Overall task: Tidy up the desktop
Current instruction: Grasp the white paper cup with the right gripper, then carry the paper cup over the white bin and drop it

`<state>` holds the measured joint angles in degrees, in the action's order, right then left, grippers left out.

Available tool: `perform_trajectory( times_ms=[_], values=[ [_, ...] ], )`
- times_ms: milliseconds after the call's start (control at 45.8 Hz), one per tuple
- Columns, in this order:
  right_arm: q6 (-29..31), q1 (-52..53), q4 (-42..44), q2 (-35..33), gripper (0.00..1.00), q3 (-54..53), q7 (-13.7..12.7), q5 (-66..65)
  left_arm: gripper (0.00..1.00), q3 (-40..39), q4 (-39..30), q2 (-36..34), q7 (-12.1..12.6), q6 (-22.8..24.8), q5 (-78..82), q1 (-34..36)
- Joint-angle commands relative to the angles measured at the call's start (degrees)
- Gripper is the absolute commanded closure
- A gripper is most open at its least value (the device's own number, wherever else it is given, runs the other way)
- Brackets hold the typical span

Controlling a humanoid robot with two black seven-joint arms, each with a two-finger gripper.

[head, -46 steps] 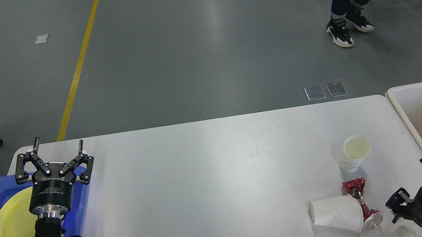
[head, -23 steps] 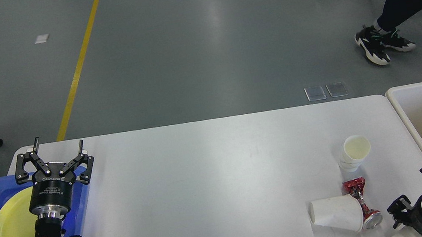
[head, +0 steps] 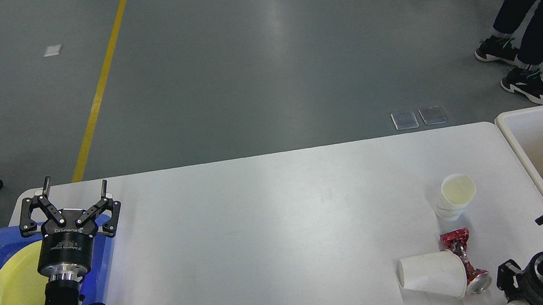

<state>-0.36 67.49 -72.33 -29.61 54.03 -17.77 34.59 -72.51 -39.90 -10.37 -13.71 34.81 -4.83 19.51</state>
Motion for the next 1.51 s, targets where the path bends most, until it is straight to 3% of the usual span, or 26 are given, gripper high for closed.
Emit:
perform_trajectory(
  times_ms=[0,262,568,830,1202,1486],
  values=[
    [0.01,0.8,-0.01,-1.5,1.0,0.02,0.02,0.75,0.04,0.0,0.0,0.0,0.0,-0.01,0.0,0.0],
    [1.68,5.01,-1.76,-5.28,1.0,1.78,-0.16,-0.04,0.04,0.0,0.0,0.0,0.0,-0.01,0.0,0.0],
    [16.52,21.18,-2.2,-3.09,1.0,16.45,-0.16,-5.13,0.04,0.0,0.0,0.0,0.0,-0.01,0.0,0.0],
    [32.44,41.83,-6.15,0.6,1.0,25.59,0.11,-13.58,0.04,0.0,0.0,0.0,0.0,-0.01,0.0,0.0],
    [35.69,70.92,-25.13,9.39,1.0,27.8,0.37,-16.39,0.04,0.0,0.0,0.0,0.0,-0.01,0.0,0.0],
    [34.73,74.1,-26.99,9.66,1.0,27.62,0.55,-16.22,0.04,0.0,-0.09,0.0,0.0,-0.01,0.0,0.0]
  ],
)
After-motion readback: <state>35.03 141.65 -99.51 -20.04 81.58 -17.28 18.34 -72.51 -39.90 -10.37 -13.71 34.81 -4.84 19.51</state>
